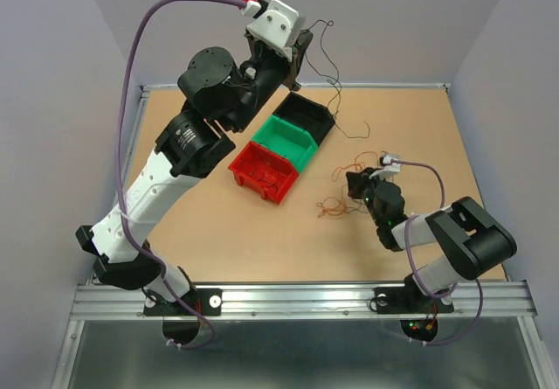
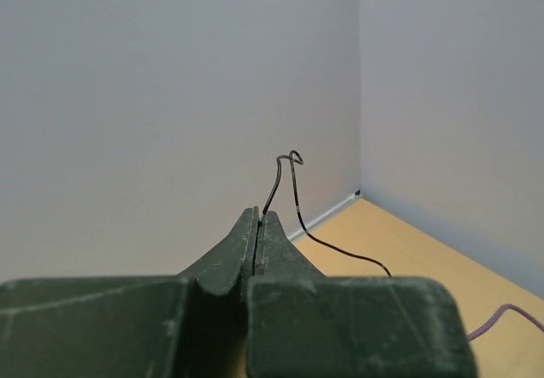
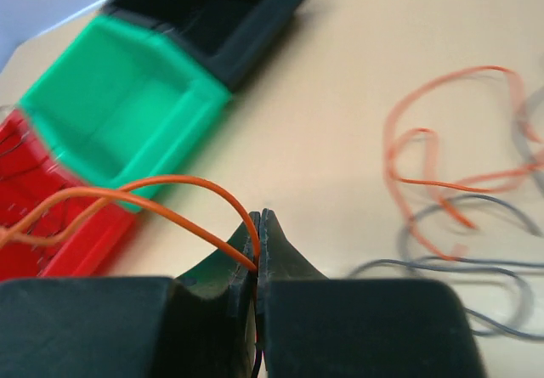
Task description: Untangle the cables
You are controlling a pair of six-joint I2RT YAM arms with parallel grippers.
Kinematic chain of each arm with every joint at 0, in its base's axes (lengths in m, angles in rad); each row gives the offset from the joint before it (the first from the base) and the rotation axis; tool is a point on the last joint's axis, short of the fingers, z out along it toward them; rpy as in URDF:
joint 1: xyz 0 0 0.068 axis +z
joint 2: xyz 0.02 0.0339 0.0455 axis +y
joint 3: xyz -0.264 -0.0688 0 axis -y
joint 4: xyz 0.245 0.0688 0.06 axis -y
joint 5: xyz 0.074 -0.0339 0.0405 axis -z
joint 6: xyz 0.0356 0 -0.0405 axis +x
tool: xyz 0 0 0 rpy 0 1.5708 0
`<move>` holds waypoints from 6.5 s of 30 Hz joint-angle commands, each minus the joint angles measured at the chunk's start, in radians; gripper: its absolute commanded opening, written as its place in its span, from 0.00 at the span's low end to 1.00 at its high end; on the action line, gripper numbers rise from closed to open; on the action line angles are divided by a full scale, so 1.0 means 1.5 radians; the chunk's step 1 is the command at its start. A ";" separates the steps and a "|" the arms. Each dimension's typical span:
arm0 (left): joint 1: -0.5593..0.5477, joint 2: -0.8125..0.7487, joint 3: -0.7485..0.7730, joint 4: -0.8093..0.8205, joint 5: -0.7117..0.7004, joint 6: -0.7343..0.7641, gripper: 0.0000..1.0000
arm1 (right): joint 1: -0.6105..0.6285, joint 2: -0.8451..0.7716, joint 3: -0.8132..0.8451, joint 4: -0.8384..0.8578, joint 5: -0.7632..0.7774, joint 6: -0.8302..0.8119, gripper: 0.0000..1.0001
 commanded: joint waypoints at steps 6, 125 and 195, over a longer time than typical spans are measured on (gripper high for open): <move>0.006 -0.011 -0.060 0.086 -0.041 0.033 0.00 | -0.101 -0.041 -0.059 0.036 0.079 0.125 0.50; 0.207 -0.048 -0.724 0.230 -0.047 0.121 0.00 | 0.088 0.164 0.448 -0.230 -0.489 -0.132 0.87; 0.298 0.117 -0.633 0.023 0.113 0.098 0.00 | 0.093 0.082 0.359 -0.202 -0.250 -0.074 0.45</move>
